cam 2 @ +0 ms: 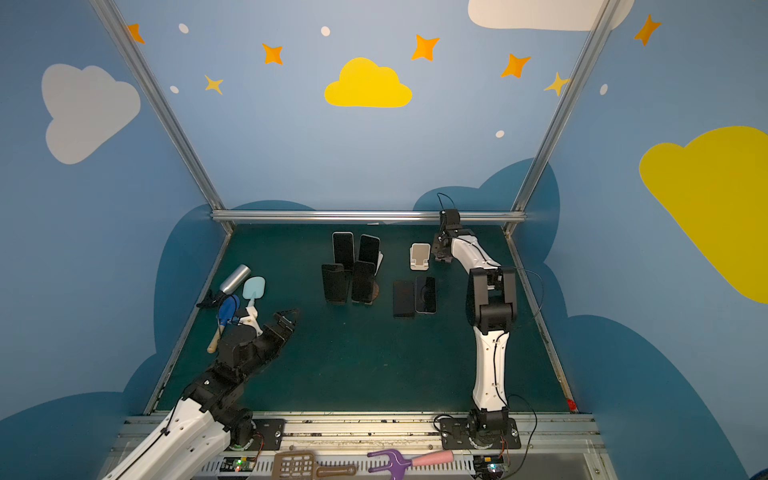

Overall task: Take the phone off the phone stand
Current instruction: 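Set the lavender stand beside the white stand and open the right gripper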

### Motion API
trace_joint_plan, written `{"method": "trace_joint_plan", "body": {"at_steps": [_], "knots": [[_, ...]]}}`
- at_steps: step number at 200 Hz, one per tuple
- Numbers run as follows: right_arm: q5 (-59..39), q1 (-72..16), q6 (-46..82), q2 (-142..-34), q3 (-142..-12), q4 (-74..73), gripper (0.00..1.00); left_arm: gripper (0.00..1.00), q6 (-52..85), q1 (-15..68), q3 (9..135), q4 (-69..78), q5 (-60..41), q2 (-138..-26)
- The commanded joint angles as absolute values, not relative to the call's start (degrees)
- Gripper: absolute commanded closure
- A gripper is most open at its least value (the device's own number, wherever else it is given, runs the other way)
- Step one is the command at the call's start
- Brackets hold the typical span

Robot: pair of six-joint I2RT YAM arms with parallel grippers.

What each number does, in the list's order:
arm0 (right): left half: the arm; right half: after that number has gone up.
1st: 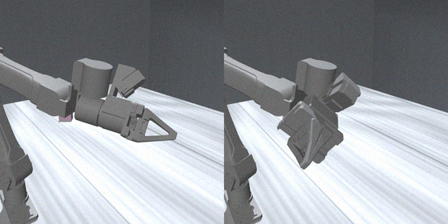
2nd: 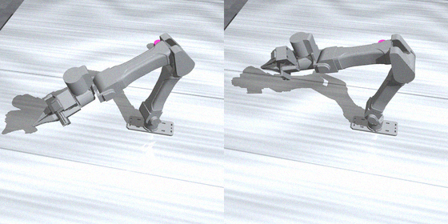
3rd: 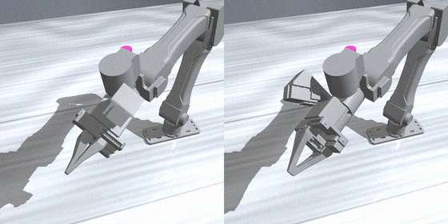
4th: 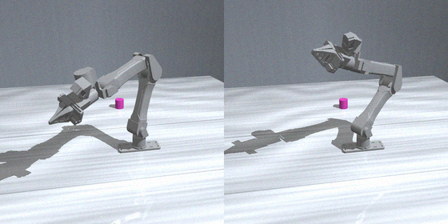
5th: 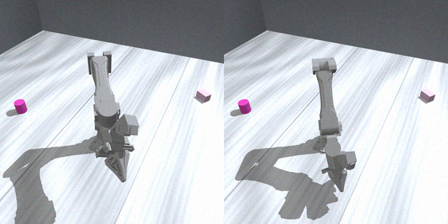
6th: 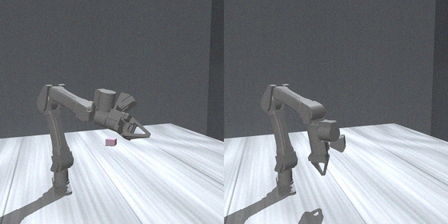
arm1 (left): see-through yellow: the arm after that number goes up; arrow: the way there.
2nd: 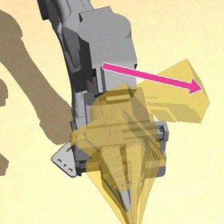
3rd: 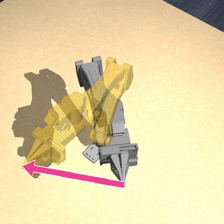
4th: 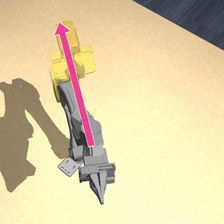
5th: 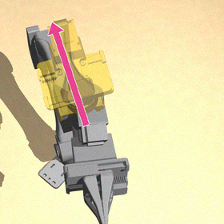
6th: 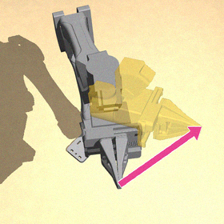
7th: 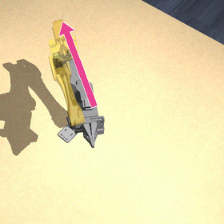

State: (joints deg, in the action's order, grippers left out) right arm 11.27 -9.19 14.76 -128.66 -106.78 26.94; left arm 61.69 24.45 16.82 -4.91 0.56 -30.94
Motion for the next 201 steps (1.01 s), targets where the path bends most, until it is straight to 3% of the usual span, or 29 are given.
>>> {"method": "trace_joint_plan", "body": {"at_steps": [1, 44, 126, 174, 201], "knots": [[11.26, -9.05, 15.39, -129.41, -108.46, 32.0, 0.47, 0.0, 60.47, 24.67, 17.51, -3.34, 1.45, -30.86], [9.88, -8.44, 16.0, -132.89, -113.6, 38.04, 0.45, 0.0, 60.47, 24.62, 17.04, -3.6, 1.83, -28.99], [9.17, -7.64, 18.41, -135.58, -120.26, 48.81, 0.29, 0.0, 60.64, 24.59, 17.12, -5.02, 1.89, -26.48], [8.31, -8.2, 22.01, -126.27, -119.62, 52.84, 0.19, 0.0, 60.86, 24.68, 16.94, -7.7, 1.76, -23.79], [11.61, -12.03, 22.68, -116.83, -110.75, 48.56, 0.17, 0.0, 61.94, 24.65, 15.83, -7.99, 1.67, -22.88]]}}
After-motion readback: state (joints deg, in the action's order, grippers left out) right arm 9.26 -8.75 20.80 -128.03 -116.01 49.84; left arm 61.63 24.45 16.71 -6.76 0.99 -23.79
